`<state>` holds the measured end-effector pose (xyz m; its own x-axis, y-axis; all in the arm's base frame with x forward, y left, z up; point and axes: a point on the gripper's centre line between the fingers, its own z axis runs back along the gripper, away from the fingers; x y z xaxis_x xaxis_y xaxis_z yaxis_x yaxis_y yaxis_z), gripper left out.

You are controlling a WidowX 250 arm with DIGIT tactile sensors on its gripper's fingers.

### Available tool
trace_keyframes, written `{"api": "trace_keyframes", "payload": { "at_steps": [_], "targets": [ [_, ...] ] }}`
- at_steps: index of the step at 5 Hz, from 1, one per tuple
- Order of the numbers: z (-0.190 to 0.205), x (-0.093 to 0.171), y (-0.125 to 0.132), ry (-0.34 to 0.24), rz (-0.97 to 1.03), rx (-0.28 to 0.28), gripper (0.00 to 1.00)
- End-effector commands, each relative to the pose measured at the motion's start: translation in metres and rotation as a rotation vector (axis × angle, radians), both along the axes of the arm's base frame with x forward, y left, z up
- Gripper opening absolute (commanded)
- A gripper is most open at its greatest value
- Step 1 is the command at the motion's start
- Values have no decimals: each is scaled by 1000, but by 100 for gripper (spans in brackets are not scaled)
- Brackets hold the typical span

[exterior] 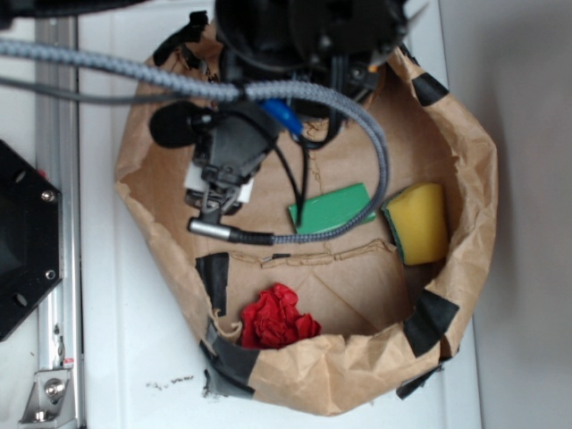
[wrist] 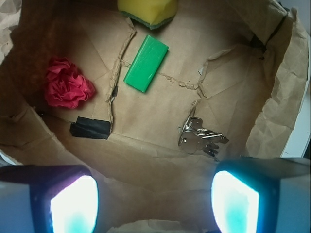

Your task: Grab the silver keys.

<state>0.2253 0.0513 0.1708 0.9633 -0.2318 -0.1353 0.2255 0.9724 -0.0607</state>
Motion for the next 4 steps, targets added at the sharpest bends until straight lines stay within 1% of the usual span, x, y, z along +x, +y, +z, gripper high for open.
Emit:
{"api": "trace_keyframes", "payload": {
  "at_steps": [1,3,4],
  "targets": [
    [14,2,7,-57,24,17,100],
    [14,2,7,-57,24,17,100],
    [-8,22,9,-82,82,1,100]
  ]
}}
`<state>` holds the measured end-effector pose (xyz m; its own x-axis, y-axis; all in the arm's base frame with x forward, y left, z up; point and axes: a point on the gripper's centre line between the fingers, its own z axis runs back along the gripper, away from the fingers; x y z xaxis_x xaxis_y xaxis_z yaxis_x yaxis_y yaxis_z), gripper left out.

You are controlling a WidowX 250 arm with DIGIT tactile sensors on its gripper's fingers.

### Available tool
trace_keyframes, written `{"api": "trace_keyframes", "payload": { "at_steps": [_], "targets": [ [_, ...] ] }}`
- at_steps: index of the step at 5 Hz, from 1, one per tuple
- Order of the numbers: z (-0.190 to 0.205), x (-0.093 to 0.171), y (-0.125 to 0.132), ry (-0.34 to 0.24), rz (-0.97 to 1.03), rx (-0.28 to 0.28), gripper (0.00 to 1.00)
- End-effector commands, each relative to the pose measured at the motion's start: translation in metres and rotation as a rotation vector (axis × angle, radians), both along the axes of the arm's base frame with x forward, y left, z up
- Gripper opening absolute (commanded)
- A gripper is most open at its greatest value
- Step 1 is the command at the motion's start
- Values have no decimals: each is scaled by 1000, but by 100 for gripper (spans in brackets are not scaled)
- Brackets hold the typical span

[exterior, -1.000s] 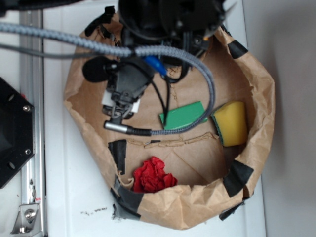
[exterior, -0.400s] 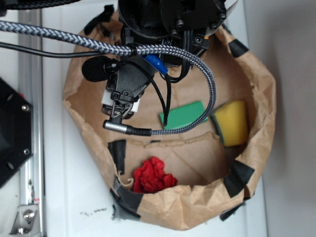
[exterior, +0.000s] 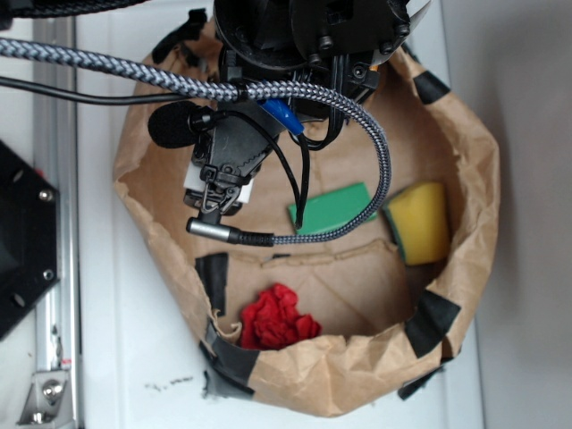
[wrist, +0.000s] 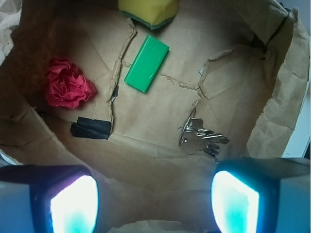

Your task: Grab the silver keys.

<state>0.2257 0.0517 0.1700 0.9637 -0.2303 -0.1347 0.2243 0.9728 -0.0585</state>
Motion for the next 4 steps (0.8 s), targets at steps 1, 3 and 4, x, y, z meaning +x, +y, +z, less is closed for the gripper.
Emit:
{"api": "trace_keyframes", "payload": {
  "at_steps": [1,3,4],
  "targets": [
    [-31,24,10,-94,169,1,100],
    [-60,23,18,-19,247,12,100],
    [-60,23,18,-19,247,12,100]
  ]
}}
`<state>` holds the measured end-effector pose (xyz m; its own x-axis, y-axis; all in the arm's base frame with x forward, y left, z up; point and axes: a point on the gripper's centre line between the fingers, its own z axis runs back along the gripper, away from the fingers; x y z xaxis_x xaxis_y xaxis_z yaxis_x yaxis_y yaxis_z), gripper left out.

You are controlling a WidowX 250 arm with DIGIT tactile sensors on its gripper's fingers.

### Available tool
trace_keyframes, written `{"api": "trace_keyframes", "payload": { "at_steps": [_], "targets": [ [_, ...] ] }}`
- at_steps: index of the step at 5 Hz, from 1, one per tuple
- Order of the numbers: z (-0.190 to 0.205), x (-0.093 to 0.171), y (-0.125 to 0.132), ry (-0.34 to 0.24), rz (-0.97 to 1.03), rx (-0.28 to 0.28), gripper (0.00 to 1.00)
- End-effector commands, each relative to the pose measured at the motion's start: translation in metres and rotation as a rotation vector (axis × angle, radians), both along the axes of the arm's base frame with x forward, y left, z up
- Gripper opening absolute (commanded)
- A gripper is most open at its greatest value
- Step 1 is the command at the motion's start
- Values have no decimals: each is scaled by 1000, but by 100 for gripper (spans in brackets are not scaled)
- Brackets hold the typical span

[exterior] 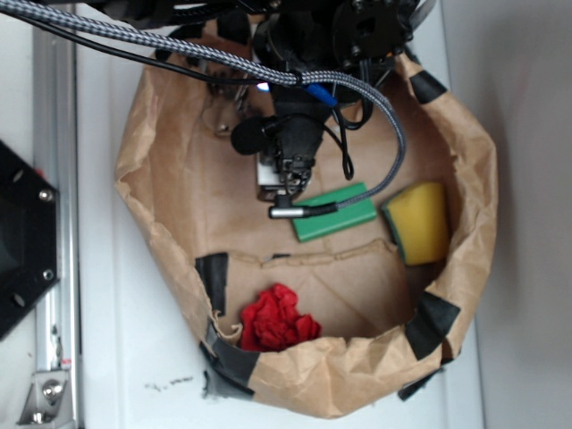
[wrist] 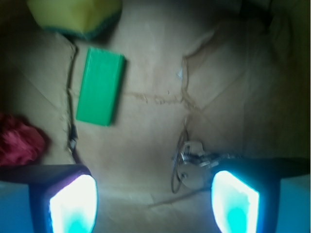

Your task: Grab the silver keys.

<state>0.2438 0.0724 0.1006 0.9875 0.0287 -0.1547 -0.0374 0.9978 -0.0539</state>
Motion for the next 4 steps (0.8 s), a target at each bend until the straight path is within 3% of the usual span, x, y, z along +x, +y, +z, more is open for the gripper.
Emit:
{"api": "trace_keyframes", "payload": {
  "at_steps": [1,3,4],
  "targets": [
    [9,5,-3,-37,-17,11,100],
    [9,5,-3,-37,-17,11,100],
    [-7,0,-12,-105,58,-54,100]
  ]
}}
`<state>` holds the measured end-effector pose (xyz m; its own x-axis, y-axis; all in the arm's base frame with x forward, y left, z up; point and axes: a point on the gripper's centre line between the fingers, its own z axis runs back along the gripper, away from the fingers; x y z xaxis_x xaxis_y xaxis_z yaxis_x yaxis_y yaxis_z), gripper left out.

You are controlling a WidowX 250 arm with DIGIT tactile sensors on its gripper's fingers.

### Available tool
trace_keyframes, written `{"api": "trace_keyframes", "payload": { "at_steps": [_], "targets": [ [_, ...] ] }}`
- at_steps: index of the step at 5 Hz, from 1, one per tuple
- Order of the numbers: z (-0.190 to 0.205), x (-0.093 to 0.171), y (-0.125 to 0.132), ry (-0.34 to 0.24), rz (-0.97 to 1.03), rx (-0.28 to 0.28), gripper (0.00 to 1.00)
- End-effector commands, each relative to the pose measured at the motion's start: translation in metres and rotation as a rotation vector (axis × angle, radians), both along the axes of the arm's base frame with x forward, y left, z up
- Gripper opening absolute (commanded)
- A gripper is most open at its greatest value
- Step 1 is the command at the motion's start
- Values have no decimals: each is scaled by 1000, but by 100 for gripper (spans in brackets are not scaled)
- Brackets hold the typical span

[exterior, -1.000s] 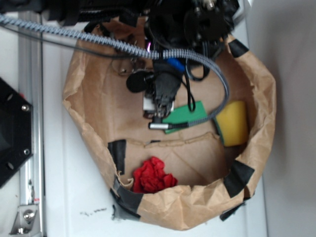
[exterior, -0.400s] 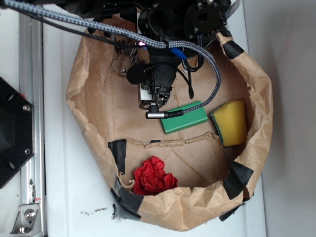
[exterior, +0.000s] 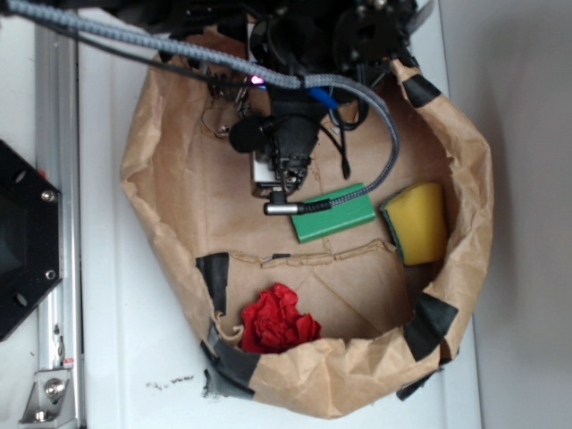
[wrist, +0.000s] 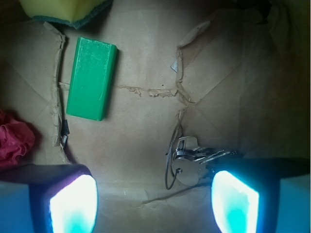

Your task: Grab the silver keys.

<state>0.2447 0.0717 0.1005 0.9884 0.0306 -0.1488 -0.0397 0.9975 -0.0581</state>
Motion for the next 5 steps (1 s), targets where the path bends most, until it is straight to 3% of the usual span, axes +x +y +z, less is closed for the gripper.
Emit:
{"api": "trace_keyframes", "payload": {
  "at_steps": [1,2,3,4,5],
  "targets": [
    [-20,0,-15,-173,62,-84,100],
    [-24,-5,-20,-192,38,-93,100],
    [-30,-10,-13,-202,34,-62,100],
    [-36,-1,9,-183,54,2,100],
    [-34,3,25,-195,62,-2,100]
  ]
}}
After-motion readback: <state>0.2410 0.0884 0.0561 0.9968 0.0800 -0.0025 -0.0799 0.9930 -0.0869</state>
